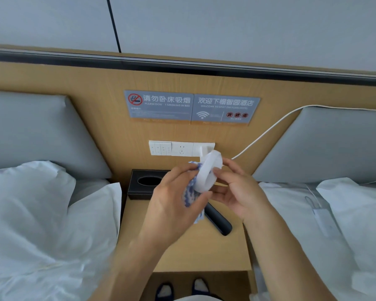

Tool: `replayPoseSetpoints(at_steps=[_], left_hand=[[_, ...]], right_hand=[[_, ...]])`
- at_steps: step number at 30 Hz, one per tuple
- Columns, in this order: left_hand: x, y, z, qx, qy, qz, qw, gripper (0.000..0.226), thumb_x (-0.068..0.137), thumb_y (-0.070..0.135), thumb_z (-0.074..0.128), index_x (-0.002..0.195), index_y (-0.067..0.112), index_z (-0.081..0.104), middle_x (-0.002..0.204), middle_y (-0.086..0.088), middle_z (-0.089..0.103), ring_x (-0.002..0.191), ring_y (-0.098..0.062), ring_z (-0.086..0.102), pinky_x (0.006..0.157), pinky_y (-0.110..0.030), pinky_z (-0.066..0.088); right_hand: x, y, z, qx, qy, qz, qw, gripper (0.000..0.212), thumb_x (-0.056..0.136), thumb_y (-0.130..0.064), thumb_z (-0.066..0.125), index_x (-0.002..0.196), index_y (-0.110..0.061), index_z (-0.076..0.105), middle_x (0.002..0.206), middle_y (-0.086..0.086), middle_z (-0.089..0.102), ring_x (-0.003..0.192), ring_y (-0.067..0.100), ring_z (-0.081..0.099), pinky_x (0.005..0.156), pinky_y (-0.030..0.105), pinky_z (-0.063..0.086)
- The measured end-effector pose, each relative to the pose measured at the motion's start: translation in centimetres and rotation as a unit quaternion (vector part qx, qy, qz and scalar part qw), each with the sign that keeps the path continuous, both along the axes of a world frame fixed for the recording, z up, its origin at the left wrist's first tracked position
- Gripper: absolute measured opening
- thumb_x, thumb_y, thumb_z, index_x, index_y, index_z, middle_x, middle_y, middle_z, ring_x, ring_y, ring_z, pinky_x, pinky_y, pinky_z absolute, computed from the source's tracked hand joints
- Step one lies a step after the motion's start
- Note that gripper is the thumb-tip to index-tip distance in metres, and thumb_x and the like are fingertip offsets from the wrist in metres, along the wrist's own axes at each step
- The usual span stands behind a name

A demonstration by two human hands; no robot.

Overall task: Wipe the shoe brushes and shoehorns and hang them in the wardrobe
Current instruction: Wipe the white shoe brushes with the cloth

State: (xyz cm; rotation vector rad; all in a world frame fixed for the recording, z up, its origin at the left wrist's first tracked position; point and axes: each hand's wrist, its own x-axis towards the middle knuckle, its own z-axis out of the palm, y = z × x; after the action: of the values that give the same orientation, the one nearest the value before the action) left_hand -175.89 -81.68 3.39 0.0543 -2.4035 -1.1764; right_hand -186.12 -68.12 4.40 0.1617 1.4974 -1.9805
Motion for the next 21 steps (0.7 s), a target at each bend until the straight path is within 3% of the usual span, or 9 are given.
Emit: replayPoseSetpoints(at_steps=[3, 5, 7, 9, 12, 16, 21], left_hand=[[-0.3, 0.3, -0.2, 0.009, -0.004, 0.087, 0.996, 0.031, 0.085, 0.022, 0.075, 0.115, 0.016, 0.067, 0.111, 0.013, 0.063, 0.102, 0.000, 0.059, 0.086, -0.003, 0.040], [-0.6, -0.4, 0.0, 0.011, -0.008, 0.097, 0.995, 0.023, 0.089, 0.016, 0.070, 0.112, 0.017, 0.066, 0.101, 0.013, 0.063, 0.095, -0.003, 0.059, 0.081, -0.007, 0.041], [-0.8, -1.3, 0.4, -0.003, -0.014, 0.086, 0.996, 0.021, 0.091, 0.010, 0.066, 0.111, 0.016, 0.066, 0.100, 0.011, 0.063, 0.092, -0.007, 0.059, 0.079, -0.011, 0.042], [-1.1, -2.1, 0.9, -0.026, -0.014, 0.075, 0.997, 0.020, 0.092, 0.007, 0.064, 0.111, 0.012, 0.066, 0.100, 0.009, 0.064, 0.090, -0.009, 0.059, 0.079, -0.009, 0.041], [-1.9, -3.1, 1.8, -0.061, -0.024, 0.074, 0.995, 0.022, 0.092, 0.004, 0.064, 0.113, 0.006, 0.066, 0.102, 0.001, 0.068, 0.088, -0.012, 0.057, 0.078, -0.004, 0.036], [-2.5, -3.9, 2.9, -0.099, -0.025, 0.059, 0.993, 0.026, 0.091, -0.001, 0.062, 0.114, 0.007, 0.066, 0.105, -0.002, 0.069, 0.090, -0.017, 0.058, 0.076, -0.008, 0.034], [-2.8, -4.0, 3.8, -0.137, -0.007, 0.038, 0.990, 0.027, 0.091, -0.004, 0.056, 0.114, 0.007, 0.066, 0.105, -0.005, 0.068, 0.092, -0.023, 0.058, 0.079, -0.024, 0.040]], right_hand=[[0.8, -0.9, 0.1, -0.029, -0.010, -0.003, 1.000, 0.024, 0.098, -0.003, 0.055, 0.117, -0.016, 0.059, 0.087, 0.014, 0.076, 0.079, 0.037, 0.073, 0.068, 0.047, 0.062], [1.0, -1.1, 0.2, -0.046, -0.014, -0.003, 0.999, 0.024, 0.096, -0.001, 0.054, 0.116, -0.013, 0.055, 0.086, 0.015, 0.075, 0.084, 0.037, 0.073, 0.078, 0.058, 0.060], [0.8, -1.0, 0.4, -0.051, -0.018, -0.007, 0.999, 0.017, 0.095, -0.005, 0.057, 0.110, -0.013, 0.054, 0.099, 0.018, 0.069, 0.095, 0.039, 0.071, 0.078, 0.062, 0.058], [0.7, -1.0, 0.7, -0.039, -0.019, -0.008, 0.999, 0.014, 0.094, -0.014, 0.064, 0.103, -0.014, 0.054, 0.115, 0.020, 0.060, 0.108, 0.039, 0.066, 0.074, 0.057, 0.060], [0.7, -0.8, 0.9, -0.029, -0.022, 0.002, 0.999, 0.025, 0.089, -0.023, 0.072, 0.106, -0.013, 0.056, 0.124, 0.022, 0.059, 0.110, 0.038, 0.066, 0.074, 0.053, 0.060], [0.9, -0.3, 1.6, -0.056, -0.045, 0.017, 0.997, 0.062, 0.071, -0.039, 0.082, 0.120, -0.008, 0.062, 0.119, 0.025, 0.065, 0.102, 0.039, 0.071, 0.076, 0.050, 0.060], [1.4, 0.2, 1.7, -0.092, -0.030, 0.021, 0.995, 0.067, 0.072, -0.036, 0.077, 0.124, -0.001, 0.055, 0.117, 0.029, 0.067, 0.099, 0.042, 0.071, 0.075, 0.045, 0.062]])
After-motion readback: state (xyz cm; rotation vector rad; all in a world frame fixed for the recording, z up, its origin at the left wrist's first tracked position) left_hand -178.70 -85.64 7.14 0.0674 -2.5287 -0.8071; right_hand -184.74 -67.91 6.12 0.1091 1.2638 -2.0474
